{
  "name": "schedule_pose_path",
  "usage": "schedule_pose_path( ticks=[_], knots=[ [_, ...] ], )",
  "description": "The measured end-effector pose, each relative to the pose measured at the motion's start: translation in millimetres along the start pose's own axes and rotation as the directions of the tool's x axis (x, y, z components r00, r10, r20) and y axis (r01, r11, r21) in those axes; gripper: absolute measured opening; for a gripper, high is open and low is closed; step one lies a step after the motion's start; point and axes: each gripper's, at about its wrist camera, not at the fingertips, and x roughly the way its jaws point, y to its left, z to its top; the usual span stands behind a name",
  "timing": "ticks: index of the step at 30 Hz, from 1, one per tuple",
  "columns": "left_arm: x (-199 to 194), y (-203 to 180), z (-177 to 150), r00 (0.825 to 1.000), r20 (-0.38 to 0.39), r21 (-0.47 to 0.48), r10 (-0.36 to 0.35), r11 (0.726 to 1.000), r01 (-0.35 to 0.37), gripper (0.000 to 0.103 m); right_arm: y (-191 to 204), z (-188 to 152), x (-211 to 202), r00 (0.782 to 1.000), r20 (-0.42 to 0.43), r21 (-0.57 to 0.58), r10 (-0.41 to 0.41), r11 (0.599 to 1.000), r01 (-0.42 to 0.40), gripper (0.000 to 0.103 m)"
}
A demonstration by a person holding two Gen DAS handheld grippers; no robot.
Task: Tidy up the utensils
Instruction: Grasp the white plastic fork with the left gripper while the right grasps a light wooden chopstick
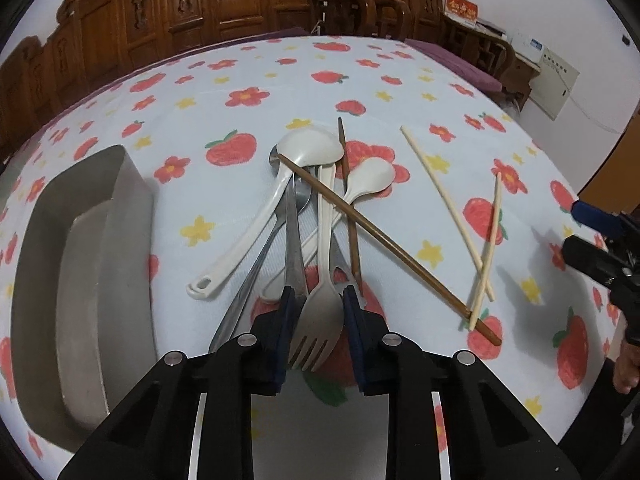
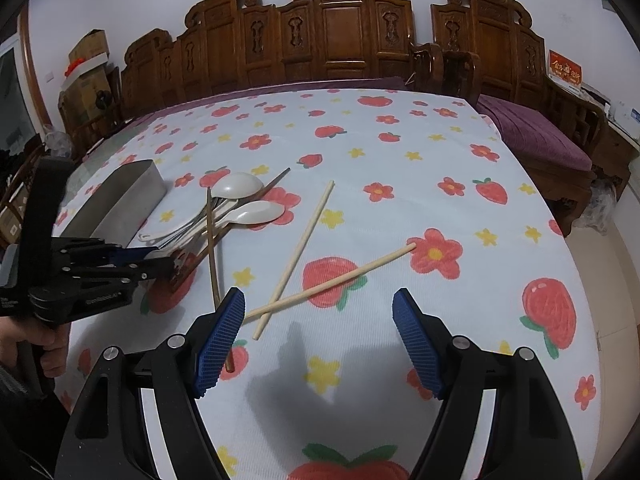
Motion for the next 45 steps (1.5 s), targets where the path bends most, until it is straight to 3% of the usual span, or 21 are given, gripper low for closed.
schedule_pose_path(
  ticks=[7,14,15,16,21,29,34,42,45],
  knots=[
    [-23.1,-1.5,-10.7,0.999,0.029,-0.018,-0.046,0.999,0.047,0.020,5.1,-2.1,8.1,1.000,-0.020,-0.005,-0.003,1.000,0.003,0.079],
    [-45.9,-3.8,-22.4,0.996,0.073,-0.007,-0.041,0.999,0.041,0.018,6.3,-4.1,30.6,0.998,-0.058,0.035,-0.014,0.999,0.016,0.078],
    [-46.7,-4.0,-23.2,0.996,0.073,-0.006,-0.042,0.999,0.043,0.017,5.6,-4.1,35.2,0.998,-0.065,0.047,-0.014,0.999,0.017,0.078],
    [-45.7,-3.8,-24.2,0.997,0.066,-0.006,-0.045,0.999,0.046,0.007,4.5,-3.2,41.2,0.997,-0.074,0.065,-0.012,0.998,0.017,0.078],
    [-35.0,1.9,-32.2,0.999,0.031,-0.024,-0.043,0.999,0.043,0.006,7.0,2.1,58.8,0.995,-0.098,0.084,-0.024,0.996,0.032,0.078],
    [-47.2,2.2,-32.0,0.997,0.057,-0.028,-0.061,0.998,0.062,0.006,-0.8,4.5,71.7,0.989,-0.134,0.101,-0.069,0.991,0.083,0.077],
    [-60.6,0.5,-28.7,0.995,0.082,-0.020,-0.060,0.998,0.062,0.006,-2.8,6.6,72.7,0.982,-0.152,0.076,-0.115,0.989,0.128,0.060],
    [-77.8,4.4,-26.3,0.991,0.123,-0.024,-0.051,0.998,0.055,0.006,-9.7,6.7,69.4,0.965,-0.189,0.051,-0.181,0.980,0.194,0.019],
    [-82.8,5.8,-26.3,0.990,0.135,-0.027,-0.049,0.998,0.053,0.006,-11.2,5.0,67.4,0.963,-0.198,0.056,-0.184,0.979,0.198,0.014]
  ],
)
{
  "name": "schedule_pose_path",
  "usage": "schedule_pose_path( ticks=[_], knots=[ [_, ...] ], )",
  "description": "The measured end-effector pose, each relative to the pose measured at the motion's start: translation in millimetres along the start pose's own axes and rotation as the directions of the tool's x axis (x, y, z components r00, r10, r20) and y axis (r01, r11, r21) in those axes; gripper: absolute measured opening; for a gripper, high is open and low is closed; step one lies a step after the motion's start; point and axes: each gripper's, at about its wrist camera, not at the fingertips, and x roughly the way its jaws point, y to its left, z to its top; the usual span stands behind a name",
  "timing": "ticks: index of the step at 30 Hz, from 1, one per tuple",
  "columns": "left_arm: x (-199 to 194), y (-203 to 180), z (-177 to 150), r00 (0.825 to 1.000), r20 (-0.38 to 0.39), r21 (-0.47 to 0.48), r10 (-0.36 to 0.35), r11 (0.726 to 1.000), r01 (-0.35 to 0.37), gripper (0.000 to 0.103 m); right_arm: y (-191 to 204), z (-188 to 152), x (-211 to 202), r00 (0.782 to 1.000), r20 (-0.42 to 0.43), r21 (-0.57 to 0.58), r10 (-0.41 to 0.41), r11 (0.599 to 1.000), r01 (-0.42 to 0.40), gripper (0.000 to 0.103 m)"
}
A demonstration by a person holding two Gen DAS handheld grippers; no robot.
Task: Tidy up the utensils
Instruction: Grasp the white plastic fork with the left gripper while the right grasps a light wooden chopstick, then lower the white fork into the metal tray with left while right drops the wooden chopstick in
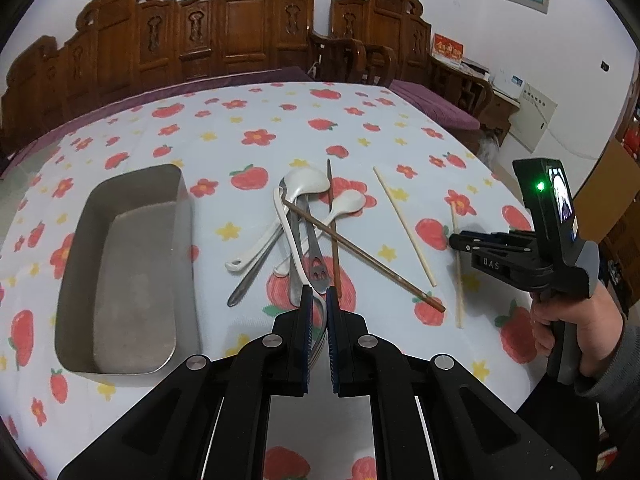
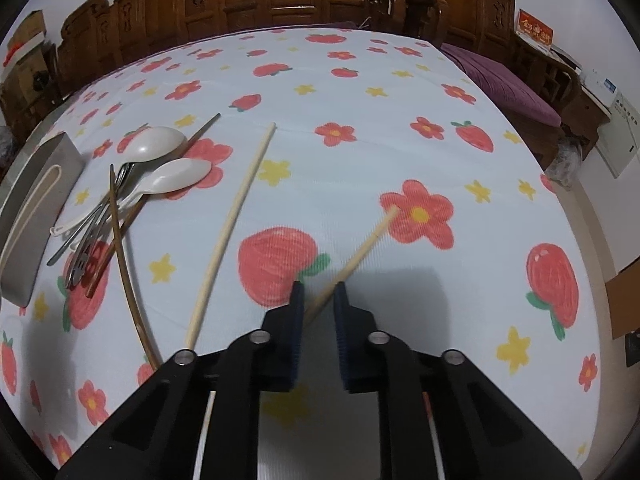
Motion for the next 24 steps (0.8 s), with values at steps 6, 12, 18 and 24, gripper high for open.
schedule_pose_path(
  ticks=[6,12,18,24],
  knots=[
    [-8.5,1.4,-0.8,1.000,0.018,-0.004,0.001,1.000,-0.001,0.006,-1.0,-4.8,-2.6,0.999,0.015,-0.011,0.032,0.999,-0.032,0.006],
    [-19.9,4.3,0.7,0.999,0.040,-0.010,-0.001,1.000,0.002,0.006,0.9,-6.8,-16.3,0.996,0.040,-0.019,0.075,0.997,-0.074,0.006],
    [-37.5,17.0,5.4,0.997,0.070,-0.014,0.017,1.000,-0.016,0.006,19.3,-0.6,-39.1,0.990,0.080,-0.052,0.115,0.992,-0.111,0.006],
    [-52.1,41.1,14.3,0.994,0.097,-0.024,0.050,0.999,-0.048,0.006,46.4,11.0,-60.4,0.982,0.122,-0.093,0.145,0.987,-0.134,0.006]
  ],
)
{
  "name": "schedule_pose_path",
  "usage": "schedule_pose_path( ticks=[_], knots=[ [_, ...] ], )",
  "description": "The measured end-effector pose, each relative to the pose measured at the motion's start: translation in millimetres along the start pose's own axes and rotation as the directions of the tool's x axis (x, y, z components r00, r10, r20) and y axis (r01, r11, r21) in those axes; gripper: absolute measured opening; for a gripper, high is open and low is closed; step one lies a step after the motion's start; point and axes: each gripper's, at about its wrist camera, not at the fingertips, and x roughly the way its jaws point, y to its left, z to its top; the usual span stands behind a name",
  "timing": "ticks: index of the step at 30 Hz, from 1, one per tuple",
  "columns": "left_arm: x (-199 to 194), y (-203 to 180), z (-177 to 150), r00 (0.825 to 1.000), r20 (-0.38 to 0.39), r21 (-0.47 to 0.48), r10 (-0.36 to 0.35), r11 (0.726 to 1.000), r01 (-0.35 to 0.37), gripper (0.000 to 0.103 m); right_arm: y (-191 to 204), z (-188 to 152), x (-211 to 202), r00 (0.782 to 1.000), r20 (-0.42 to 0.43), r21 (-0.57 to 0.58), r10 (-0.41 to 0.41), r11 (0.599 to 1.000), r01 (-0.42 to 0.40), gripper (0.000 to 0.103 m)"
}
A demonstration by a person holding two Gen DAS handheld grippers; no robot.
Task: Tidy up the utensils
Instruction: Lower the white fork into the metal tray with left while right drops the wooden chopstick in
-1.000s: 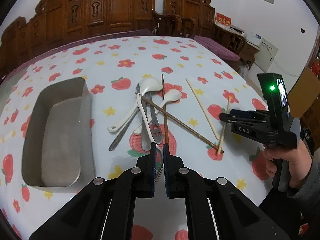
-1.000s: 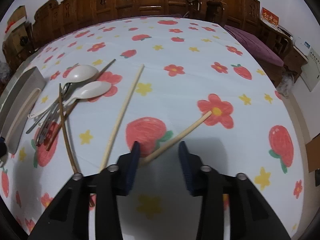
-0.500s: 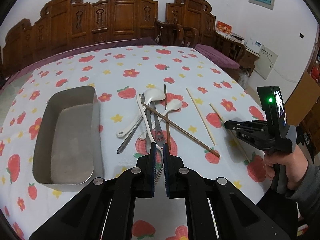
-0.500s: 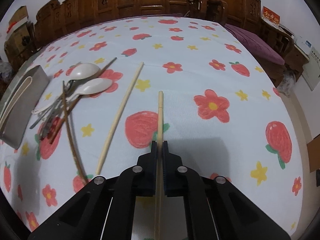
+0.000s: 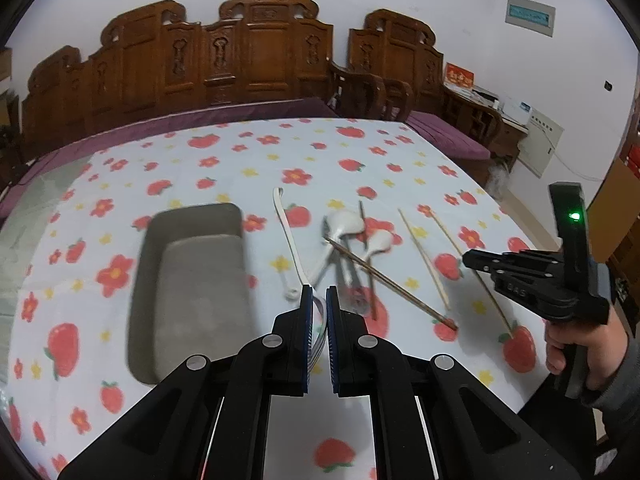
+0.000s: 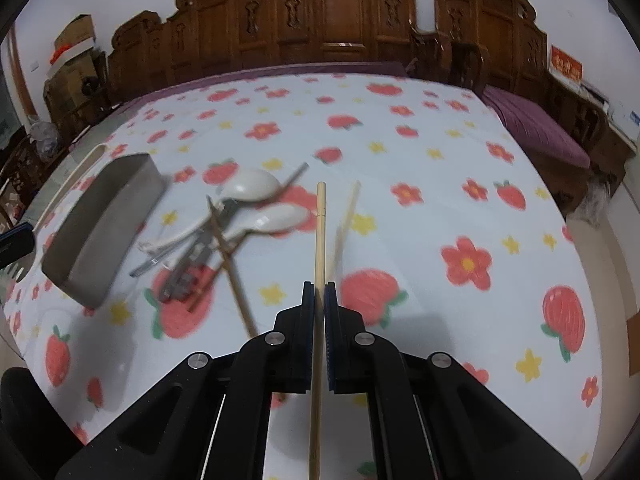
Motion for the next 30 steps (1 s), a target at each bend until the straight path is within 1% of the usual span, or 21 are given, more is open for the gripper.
schedule_pose_path(
  ticks=[8,14,17,23,28,30],
  knots=[
    [-1.0,40.3,5.0,1.000,0.008,-0.013,0.029,1.000,-0.028,0.006,51.1,24.7,-12.5,0.997,0.040,-0.075,0.064,0.995,-0.061,0.006],
    [10.3,80.4,-0.5,0.999,-0.026,-0.062,0.023,0.998,-0.025,0.006,91.6,43.9,-16.6,0.990,0.059,-0.120,0.127,0.986,-0.119,0.006],
    [23.4,95.3,-0.5,0.998,-0.057,-0.082,0.018,0.996,-0.022,0.006,113.0,54.1,-16.6,0.985,0.065,-0.148,0.160,0.978,-0.149,0.006],
    [43.4,106.8,2.8,0.996,-0.085,-0.089,0.022,0.996,-0.030,0.006,147.9,70.9,-15.1,0.974,0.069,-0.183,0.215,0.963,-0.200,0.006],
    [54.0,111.1,-0.5,0.995,-0.098,-0.104,0.025,0.994,-0.035,0.006,163.2,79.6,-11.7,0.970,0.069,-0.197,0.234,0.956,-0.217,0.006],
    [56.1,112.4,-1.4,0.994,-0.101,-0.103,0.038,0.993,-0.048,0.006,165.6,81.7,-9.2,0.969,0.067,-0.195,0.237,0.956,-0.220,0.006]
  ],
)
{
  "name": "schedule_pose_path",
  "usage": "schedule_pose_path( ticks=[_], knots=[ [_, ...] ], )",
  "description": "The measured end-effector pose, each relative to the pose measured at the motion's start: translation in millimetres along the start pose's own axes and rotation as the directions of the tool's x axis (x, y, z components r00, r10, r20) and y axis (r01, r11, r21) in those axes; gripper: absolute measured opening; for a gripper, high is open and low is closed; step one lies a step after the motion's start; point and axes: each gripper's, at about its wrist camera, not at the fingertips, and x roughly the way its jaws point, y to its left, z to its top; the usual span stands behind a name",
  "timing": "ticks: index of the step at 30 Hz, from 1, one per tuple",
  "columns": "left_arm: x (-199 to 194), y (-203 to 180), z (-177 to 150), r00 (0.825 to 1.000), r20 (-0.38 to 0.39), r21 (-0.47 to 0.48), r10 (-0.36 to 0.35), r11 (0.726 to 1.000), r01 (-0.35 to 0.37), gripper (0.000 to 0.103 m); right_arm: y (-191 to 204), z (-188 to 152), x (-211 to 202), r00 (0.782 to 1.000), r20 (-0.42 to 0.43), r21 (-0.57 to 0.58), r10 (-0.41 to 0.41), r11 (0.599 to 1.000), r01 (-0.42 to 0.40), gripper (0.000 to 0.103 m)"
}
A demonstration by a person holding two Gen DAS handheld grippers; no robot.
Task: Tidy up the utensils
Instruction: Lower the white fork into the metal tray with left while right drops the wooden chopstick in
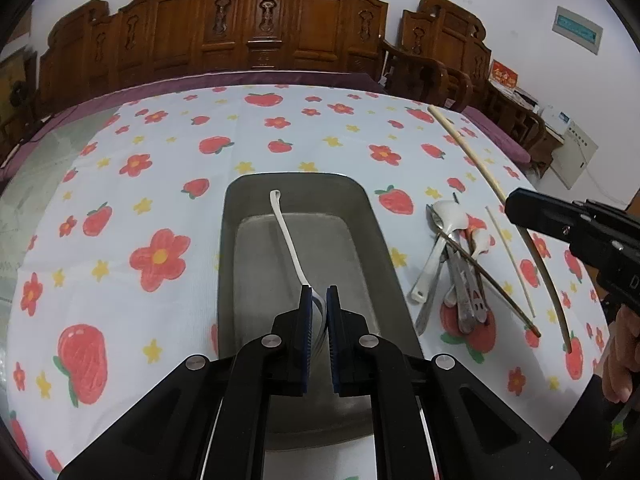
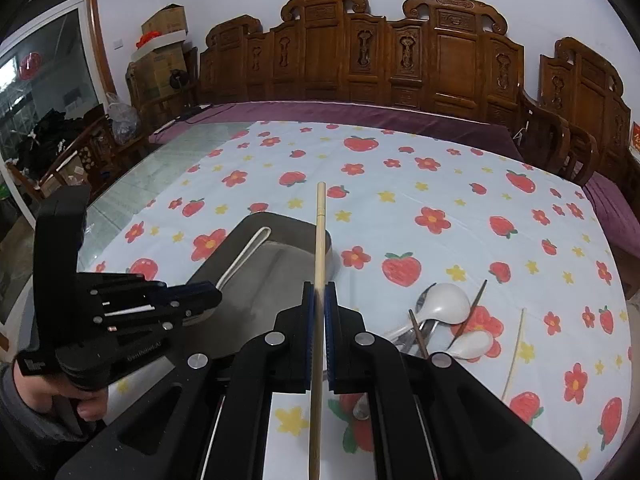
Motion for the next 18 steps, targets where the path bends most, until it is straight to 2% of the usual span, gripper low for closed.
schedule_pose_path(
  ticks=[8,12,18],
  knots=[
    [-5.6,11.5,4.5,0.999,0.024,-0.034,0.024,0.999,-0.023,0.008,5.4,0.2,17.2,1.000,-0.013,0.007,0.007,1.000,-0.007,0.006],
    [-18.4,20.5,6.7,0.997,0.061,-0.055,0.052,0.997,-0.049,0.022,12.9,0.9,28.3,0.999,-0.020,0.011,0.025,1.000,-0.025,0.006],
    [-34.7,36.5,10.2,0.987,0.103,-0.070,0.124,0.991,-0.117,0.029,33.2,8.3,49.1,0.997,-0.023,0.019,0.069,0.997,-0.068,0.006]
  ],
)
